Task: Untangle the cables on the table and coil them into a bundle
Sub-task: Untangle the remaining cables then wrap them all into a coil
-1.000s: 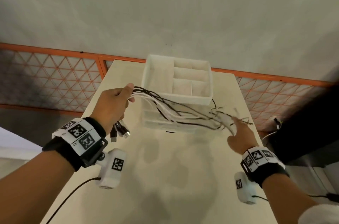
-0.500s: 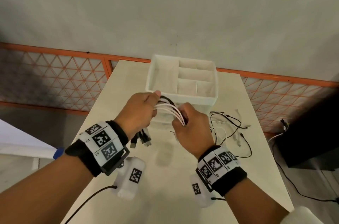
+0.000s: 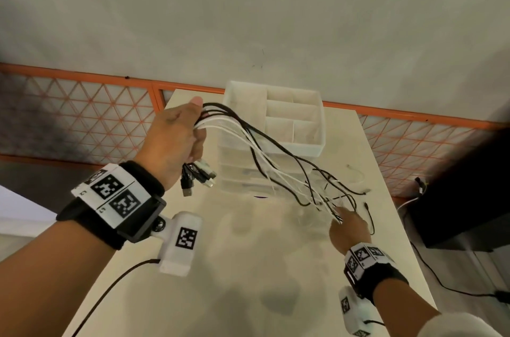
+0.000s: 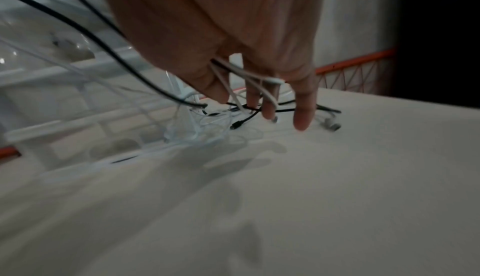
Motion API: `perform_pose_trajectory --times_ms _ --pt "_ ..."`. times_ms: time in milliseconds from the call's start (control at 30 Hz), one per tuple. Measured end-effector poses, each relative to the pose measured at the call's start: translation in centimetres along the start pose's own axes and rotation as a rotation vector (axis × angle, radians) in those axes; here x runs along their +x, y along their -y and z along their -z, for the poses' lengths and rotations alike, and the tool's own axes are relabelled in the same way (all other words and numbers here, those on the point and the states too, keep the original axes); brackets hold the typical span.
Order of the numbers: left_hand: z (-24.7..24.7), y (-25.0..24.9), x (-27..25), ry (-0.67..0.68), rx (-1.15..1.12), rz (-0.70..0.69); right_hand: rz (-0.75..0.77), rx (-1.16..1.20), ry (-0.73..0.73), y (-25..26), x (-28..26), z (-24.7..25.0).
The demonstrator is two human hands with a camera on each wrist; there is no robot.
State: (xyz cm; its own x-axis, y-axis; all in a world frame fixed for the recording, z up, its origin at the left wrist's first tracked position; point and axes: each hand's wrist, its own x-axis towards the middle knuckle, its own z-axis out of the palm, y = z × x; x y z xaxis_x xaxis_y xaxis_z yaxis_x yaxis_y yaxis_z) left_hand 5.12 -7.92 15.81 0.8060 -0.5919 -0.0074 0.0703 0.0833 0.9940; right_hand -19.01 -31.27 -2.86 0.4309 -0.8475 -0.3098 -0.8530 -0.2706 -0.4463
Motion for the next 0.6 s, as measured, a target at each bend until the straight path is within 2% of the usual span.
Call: perform_pose_trajectory --times_ms 133,233,300,367,433,533,600 --pt "-0.1 1.9 0.3 -0.055 0.195 0.069 0.031 -0.179 0.027 2.7 -1.4 1.4" --pt "-0.2 3.3 0.4 -0.072 0.31 0.117 0.191 -0.301 0.095 6.6 -3.5 3.4" --pt "-0.5 3.4 0.3 -0.043 0.354 0.131 0.375 -0.163 0.107 9.4 -5.1 4.9" --pt "-1.3 3.1 -0.2 0.015 0.394 0.142 0.619 0.074 0.053 12.2 -6.7 5.7" --pt "-2.4 2.9 -1.1 0.09 0.428 0.14 0.809 0.17 0.034 14.9 -7.8 5.5" --pt "-3.6 2.7 -2.2 0.225 0.359 0.082 0.9 0.243 0.02 17.6 -7.7 3.5" --pt "-3.6 2.2 -2.4 0.249 0.254 0.061 0.819 0.408 -0.061 17.6 -6.7 2.2"
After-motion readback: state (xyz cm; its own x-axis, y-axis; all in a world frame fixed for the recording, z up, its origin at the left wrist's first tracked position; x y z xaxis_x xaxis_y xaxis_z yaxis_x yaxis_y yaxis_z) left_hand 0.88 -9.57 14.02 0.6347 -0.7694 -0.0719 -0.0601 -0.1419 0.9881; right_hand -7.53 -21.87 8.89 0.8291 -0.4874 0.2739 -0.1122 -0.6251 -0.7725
